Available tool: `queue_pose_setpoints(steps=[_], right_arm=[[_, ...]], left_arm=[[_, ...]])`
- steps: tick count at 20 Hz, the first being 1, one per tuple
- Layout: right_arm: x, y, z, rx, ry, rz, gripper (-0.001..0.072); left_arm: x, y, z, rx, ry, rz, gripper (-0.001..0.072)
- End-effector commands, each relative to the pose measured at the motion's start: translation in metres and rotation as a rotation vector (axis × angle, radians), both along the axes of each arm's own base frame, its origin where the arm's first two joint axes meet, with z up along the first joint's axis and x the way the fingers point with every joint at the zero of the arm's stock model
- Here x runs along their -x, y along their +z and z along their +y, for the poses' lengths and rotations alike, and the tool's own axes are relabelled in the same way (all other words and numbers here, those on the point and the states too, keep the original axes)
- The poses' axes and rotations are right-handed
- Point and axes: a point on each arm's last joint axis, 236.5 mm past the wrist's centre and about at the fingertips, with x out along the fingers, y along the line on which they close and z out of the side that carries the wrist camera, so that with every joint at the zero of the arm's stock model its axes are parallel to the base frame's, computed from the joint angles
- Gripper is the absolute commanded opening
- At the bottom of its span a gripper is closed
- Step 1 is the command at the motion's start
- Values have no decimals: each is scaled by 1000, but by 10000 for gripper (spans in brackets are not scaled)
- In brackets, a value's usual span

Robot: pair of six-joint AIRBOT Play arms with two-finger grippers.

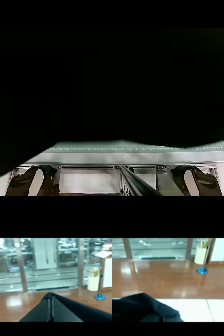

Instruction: Fold the shirts.

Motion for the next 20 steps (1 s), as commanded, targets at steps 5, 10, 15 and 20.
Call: queue_pose_setpoints(steps=[5, 10, 15, 20], right_arm=[[-55, -129, 11, -150, 125, 434, 18], [-160, -237, 14, -302, 247, 628, 18], [-283, -344, 2, -395, 187, 738, 18], [-359, -387, 0, -545, 168, 793, 18]], left_arm=[[-112, -175, 47, 126, 69, 529, 32], [-214, -323, 37, 319, -50, 850, 32], [-296, -424, 46, 470, -36, 994, 33], [-339, -476, 46, 601, -16, 1000, 33]])
